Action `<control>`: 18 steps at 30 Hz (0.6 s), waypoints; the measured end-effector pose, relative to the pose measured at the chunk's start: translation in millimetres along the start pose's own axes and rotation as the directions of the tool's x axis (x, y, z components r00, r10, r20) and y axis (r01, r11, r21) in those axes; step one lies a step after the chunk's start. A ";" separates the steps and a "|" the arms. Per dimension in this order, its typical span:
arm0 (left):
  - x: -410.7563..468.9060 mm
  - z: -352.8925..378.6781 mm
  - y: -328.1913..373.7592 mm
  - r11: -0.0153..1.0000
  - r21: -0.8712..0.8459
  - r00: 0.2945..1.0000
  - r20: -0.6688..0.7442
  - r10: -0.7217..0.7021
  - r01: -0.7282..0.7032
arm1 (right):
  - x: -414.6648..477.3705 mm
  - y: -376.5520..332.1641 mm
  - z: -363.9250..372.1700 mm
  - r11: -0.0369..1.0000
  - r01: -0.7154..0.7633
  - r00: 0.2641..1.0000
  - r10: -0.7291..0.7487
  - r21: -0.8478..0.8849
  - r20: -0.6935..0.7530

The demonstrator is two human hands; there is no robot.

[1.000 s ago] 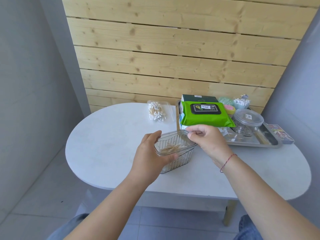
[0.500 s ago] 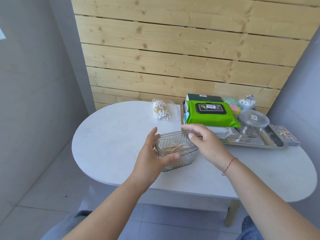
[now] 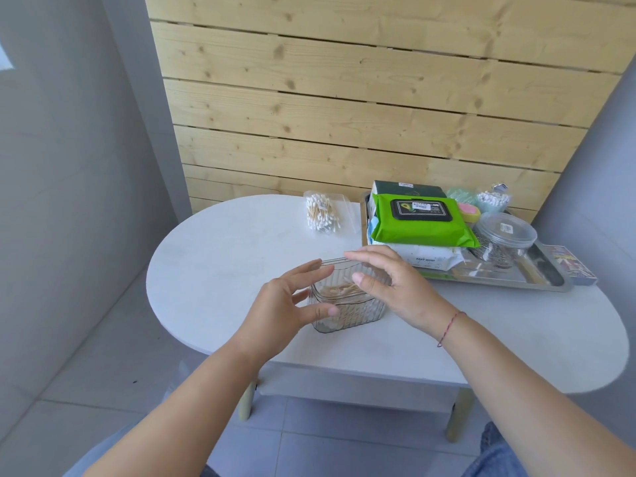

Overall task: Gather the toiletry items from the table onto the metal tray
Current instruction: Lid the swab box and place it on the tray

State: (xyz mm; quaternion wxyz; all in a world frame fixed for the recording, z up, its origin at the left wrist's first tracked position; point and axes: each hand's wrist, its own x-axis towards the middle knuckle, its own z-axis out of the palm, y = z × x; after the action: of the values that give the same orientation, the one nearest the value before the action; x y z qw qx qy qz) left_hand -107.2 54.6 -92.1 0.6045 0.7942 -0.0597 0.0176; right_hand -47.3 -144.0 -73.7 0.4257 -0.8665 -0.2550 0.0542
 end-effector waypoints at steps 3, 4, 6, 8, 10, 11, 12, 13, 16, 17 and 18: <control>0.6 -0.3 -0.1 1.000 0.005 1.000 0.009 0.001 -0.001 | -0.7 -1.1 1.0 1.000 0.001 1.000 -0.001 -0.008 0.001; 0.9 -0.6 0.1 1.000 0.007 1.000 0.011 -0.001 0.001 | -0.2 -1.0 2.0 1.000 0.002 1.000 -0.002 -0.008 0.000; 1.0 -0.5 1.4 1.000 0.008 1.000 0.015 -0.004 0.004 | -1.4 -1.2 2.0 1.000 0.000 1.000 0.000 -0.009 -0.012; 1.5 -0.7 1.6 1.000 0.006 1.000 0.013 -0.010 0.010 | -2.0 -2.5 2.2 1.000 0.000 1.000 0.000 -0.009 -0.023; 1.3 -0.3 2.5 1.000 -0.009 1.000 0.012 -0.013 0.013 | -2.3 -2.6 2.5 1.000 -0.004 0.999 0.004 -0.006 -0.033; 0.9 -0.3 2.5 1.000 -0.019 1.000 0.011 -0.016 0.016 | -2.6 -3.1 3.0 1.000 -0.006 0.999 0.005 -0.006 -0.036; 0.0 -1.0 1.8 0.999 -0.026 1.000 0.006 -0.023 0.023 | -2.3 -3.9 4.4 1.000 -0.008 0.999 0.008 -0.004 -0.035; -0.8 -1.2 1.3 0.999 -0.029 1.000 -0.003 -0.028 0.028 | -2.1 -5.2 5.1 1.000 -0.008 0.999 0.008 -0.001 -0.033; -5.0 4.2 0.3 0.999 0.000 0.998 -0.030 -0.046 0.046 | -5.3 -7.5 5.4 0.999 -0.042 0.998 0.043 0.029 -0.055; -6.7 8.3 2.3 0.999 0.029 0.998 -0.048 -0.043 0.044 | -7.1 -8.2 4.2 0.996 -0.071 0.995 0.075 0.055 -0.069; -9.6 12.0 0.3 0.998 0.050 0.996 -0.080 -0.046 0.050 | -8.9 -8.0 5.0 0.989 -0.116 0.989 0.123 0.089 -0.086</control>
State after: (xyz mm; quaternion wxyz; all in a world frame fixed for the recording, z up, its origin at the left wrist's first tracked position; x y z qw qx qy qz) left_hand -117.4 43.7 -96.0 0.5859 0.8094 -0.0162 0.0357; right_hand -59.7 -140.7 -71.8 0.4688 -0.8632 -0.1804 0.0507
